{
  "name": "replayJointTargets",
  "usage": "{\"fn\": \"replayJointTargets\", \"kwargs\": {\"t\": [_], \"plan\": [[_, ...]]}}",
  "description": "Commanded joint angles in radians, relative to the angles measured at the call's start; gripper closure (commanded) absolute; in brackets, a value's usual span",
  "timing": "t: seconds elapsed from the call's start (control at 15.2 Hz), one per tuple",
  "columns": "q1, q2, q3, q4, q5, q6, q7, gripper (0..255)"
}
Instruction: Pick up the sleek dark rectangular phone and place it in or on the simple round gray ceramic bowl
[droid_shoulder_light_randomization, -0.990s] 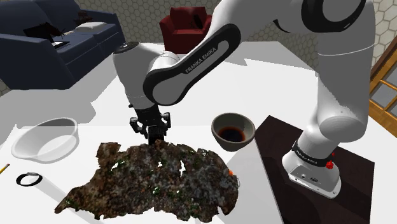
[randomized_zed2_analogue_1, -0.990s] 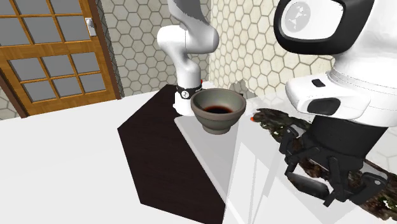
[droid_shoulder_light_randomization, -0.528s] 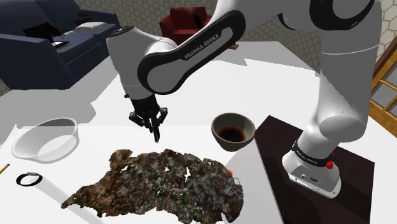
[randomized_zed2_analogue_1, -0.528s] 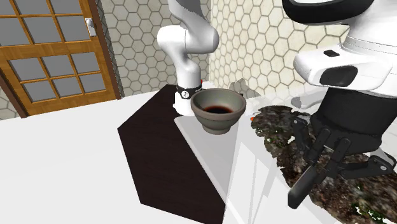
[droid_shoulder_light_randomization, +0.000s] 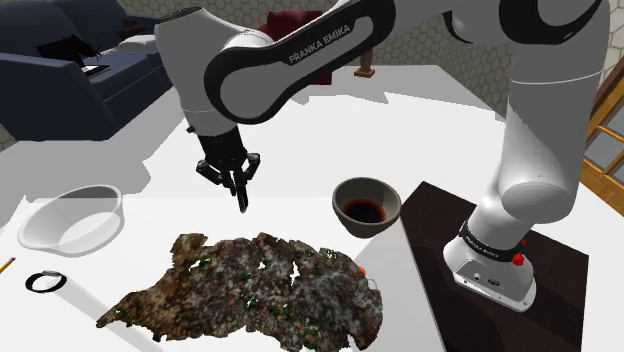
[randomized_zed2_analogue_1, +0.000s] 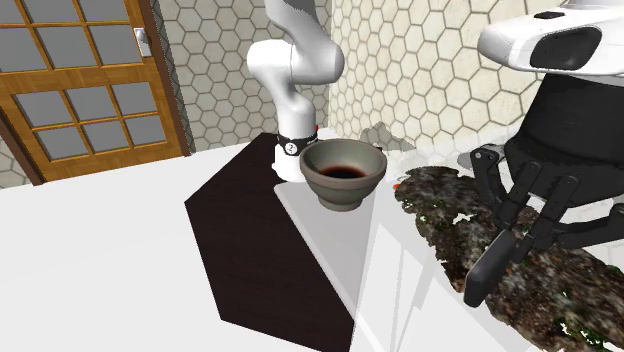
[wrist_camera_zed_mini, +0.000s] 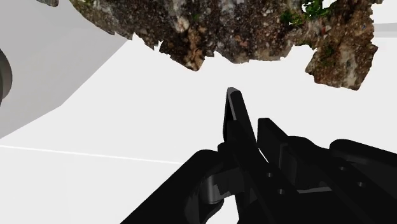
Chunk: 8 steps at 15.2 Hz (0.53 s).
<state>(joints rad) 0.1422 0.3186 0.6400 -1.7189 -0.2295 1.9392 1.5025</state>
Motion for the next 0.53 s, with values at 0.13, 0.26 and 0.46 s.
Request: {"fn": "replayJointTargets", "kwargs": {"t": [0.13, 0.26, 0.46], "plan": [[-0.002, -0.018, 0.006, 0.032, 0.014, -0.046, -0.009, 255], [-0.002, -0.023, 0.007, 0.05, 0.018, -0.068, -0.013, 255], [-0.067, -0.17, 0.021, -0.119, 0.105, -0.015, -0.07, 255]]}}
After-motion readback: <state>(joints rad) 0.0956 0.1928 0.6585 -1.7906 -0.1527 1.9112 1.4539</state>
